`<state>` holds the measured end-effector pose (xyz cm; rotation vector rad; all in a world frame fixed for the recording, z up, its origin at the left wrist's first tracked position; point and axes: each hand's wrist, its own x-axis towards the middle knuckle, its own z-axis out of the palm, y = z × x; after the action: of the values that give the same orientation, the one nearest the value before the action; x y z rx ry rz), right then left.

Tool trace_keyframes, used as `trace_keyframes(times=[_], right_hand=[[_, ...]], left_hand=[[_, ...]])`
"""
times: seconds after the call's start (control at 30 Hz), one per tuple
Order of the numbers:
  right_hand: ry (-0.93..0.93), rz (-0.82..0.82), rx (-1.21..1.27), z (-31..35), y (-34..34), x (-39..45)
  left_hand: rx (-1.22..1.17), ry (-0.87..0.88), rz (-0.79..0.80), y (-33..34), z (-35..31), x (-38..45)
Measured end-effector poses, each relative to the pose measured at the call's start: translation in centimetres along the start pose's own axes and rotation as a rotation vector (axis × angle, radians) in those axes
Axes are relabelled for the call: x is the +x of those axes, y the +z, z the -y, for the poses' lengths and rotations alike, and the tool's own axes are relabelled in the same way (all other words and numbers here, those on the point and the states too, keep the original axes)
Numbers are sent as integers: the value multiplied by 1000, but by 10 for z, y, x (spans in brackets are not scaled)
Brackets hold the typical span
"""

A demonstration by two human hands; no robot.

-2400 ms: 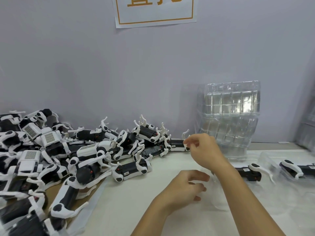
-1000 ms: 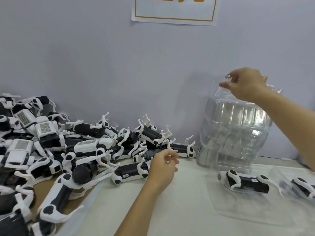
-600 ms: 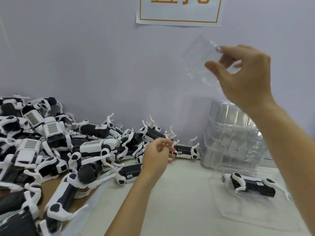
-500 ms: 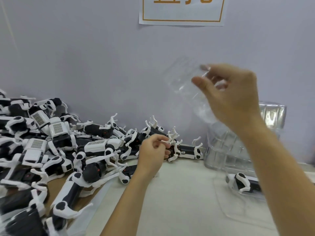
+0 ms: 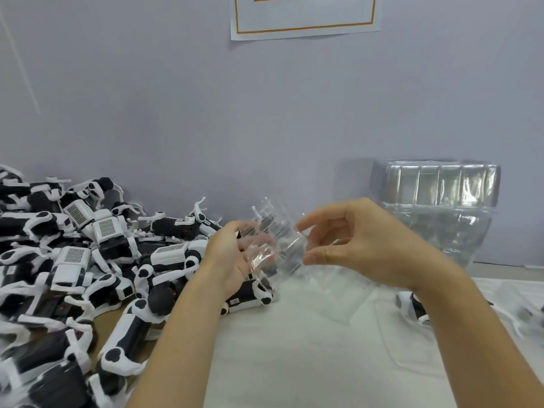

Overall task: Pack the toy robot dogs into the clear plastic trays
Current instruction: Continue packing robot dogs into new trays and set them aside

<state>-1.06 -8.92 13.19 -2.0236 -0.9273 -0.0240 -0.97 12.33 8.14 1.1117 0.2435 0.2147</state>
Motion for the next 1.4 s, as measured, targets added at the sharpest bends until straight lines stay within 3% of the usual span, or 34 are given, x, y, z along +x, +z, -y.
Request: trace_keyframes(times=[0.17,0.3,0.4,0.53,0.63,0.8,0.87,1.03,1.2,1.4], right_hand=[[45,2,-45,-2,4,0],[38,111,-80,1,20,4],[8,205,-48,4,27,6],[-8,47,-32,-11,15,8],[122,-72,-178,-33,3,7],[423,271,-342,-64,9,0],[455,292,-351,-74,17,-1],[446,256,-339,-86,21,1],[452,291,-361,-87,28,2],[463,226,-337,-89,39,3]], left_hand=[[160,-4,37,-4,-6,-1],[506,21,184,3,-8,-8],[615,-19,307,4,-4,-12],[730,-113,327,-2,3,-7],[930,-132,337,-6,5,-3],[1071,-187,346,-9,10,1],[1121,-186,356,-9,9,0],[1217,-92,285,-11,5,-1],[1349,215,83,-14,6,5],[1477,231,105,-20,23,13]])
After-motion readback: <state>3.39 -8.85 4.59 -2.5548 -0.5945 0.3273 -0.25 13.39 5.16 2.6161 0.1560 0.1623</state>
